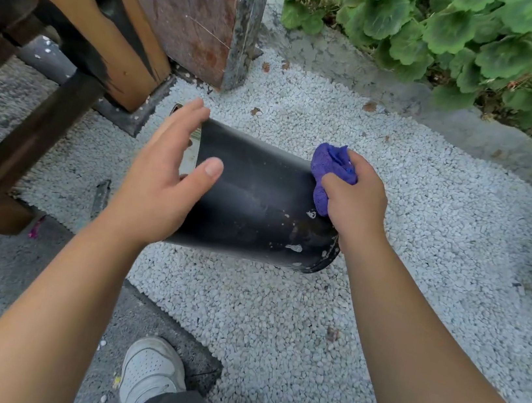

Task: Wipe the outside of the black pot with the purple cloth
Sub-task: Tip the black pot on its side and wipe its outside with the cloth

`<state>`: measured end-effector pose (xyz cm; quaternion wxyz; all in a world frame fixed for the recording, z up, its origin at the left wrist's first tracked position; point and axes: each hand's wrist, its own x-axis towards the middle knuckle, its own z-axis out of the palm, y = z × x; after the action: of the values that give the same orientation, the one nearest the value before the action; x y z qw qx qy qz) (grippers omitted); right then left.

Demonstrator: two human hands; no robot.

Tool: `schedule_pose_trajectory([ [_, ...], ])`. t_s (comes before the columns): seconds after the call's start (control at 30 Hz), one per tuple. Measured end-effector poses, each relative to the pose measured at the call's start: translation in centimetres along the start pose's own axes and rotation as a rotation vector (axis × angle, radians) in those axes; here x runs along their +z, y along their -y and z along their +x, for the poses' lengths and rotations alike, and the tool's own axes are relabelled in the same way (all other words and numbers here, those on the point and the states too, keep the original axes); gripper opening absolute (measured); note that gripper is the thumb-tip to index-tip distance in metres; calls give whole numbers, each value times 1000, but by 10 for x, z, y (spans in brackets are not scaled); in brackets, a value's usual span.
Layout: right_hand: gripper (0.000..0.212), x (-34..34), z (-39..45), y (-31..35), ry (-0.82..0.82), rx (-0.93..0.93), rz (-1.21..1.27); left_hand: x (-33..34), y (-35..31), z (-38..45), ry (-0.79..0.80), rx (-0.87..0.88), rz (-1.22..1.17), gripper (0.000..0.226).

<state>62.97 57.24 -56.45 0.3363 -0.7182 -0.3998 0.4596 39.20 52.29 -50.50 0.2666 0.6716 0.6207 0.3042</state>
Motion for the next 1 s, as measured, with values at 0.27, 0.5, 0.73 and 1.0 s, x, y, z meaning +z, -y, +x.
schedule_pose_trajectory([
  [0.27,58,29,-56,48,-55,-360,66,13,-11,7,-141,-125,-112,76],
  [0.5,48,69,-88,28,-72,-657,-283,14,-5,4,-139,-148,-177,94],
  [0.73,47,36,-43,4,-207,-416,-361,16,-5,6,-165,-218,-218,76],
  [1.0,48,17,-24,-29,-216,-303,-198,17,-2,9,-225,-202,-132,64],
])
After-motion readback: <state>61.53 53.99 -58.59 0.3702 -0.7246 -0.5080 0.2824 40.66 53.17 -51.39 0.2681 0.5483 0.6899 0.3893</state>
